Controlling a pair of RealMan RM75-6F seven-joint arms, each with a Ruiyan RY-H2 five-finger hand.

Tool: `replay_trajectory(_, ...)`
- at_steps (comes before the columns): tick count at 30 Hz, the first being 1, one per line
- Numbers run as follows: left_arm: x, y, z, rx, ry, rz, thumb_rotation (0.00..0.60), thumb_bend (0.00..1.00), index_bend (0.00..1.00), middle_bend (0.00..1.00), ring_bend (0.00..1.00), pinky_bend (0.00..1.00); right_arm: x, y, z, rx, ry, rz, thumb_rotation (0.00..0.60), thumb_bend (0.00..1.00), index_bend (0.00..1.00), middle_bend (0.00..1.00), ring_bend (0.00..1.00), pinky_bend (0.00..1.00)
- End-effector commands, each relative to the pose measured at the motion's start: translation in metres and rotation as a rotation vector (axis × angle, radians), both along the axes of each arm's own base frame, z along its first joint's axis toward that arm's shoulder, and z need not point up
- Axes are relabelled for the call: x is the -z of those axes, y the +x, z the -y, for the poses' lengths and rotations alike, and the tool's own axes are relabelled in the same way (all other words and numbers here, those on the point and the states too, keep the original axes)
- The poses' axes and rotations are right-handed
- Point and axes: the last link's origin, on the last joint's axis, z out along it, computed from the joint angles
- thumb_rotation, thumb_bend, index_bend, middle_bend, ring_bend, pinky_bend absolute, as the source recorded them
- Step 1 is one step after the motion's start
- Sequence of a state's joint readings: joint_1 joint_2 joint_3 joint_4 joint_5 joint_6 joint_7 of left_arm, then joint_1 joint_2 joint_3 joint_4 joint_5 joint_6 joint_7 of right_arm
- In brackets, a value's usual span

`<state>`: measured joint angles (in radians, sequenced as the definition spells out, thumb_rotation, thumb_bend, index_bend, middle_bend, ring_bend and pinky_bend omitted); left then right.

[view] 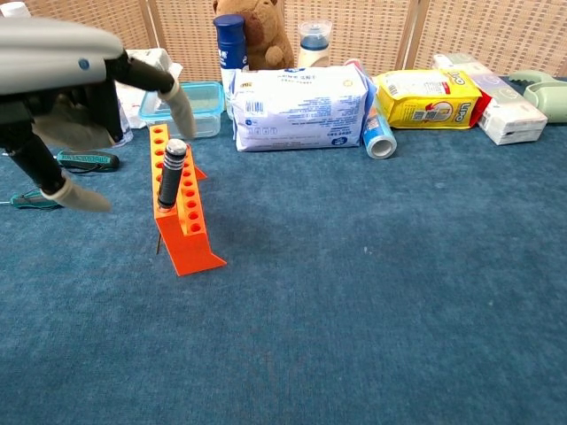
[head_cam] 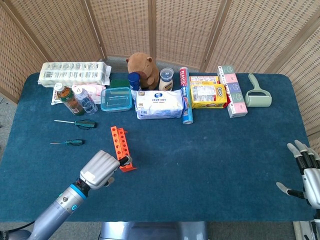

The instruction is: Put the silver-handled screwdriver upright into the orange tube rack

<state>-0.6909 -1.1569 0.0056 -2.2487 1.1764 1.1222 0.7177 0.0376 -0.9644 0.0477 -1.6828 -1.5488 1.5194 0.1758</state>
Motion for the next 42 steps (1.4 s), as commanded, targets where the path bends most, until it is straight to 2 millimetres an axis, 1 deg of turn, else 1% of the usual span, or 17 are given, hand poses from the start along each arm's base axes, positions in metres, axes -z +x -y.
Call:
replay_trajectory(1,0.005,0.000,-0.001,-0.009,-0.009,-0.012,0.600,0.17,0.30,0.96,0.95,1.00,0.000,0.000,0.000,0.000,-0.001,0.000,0.600,0.00,0.04,0.00,0.00,0.00)
replay_trajectory(9,0.004,0.000,0.000,-0.024,-0.010,-0.019,0.600,0.17,0.30,0.96,0.95,1.00,-0.001,0.000,0.000,0.000,-0.001,0.002,0.600,0.00,0.04,0.00,0.00,0.00)
replay_trajectory(22,-0.005,-0.002,0.003,-0.040,0.004,-0.027,0.600,0.17,0.30,0.96,0.95,1.00,-0.001,-0.001,0.000,0.004,-0.002,0.005,0.600,0.00,0.04,0.00,0.00,0.00)
replay_trajectory(29,-0.007,0.002,0.003,-0.021,0.003,-0.002,0.600,0.17,0.30,0.96,0.95,1.00,-0.002,-0.001,0.000,0.006,-0.003,0.005,0.600,0.00,0.04,0.00,0.00,0.00)
replay_trajectory(37,-0.014,0.003,0.006,-0.028,0.020,-0.025,0.600,0.17,0.30,0.96,0.95,1.00,-0.002,-0.001,0.000,0.005,-0.003,0.006,0.600,0.00,0.04,0.00,0.00,0.00)
replay_trajectory(42,-0.014,0.007,0.004,-0.003,0.025,0.000,0.600,0.17,0.30,0.96,0.95,1.00,-0.001,-0.001,0.000,0.005,-0.003,0.005,0.600,0.00,0.04,0.00,0.00,0.00)
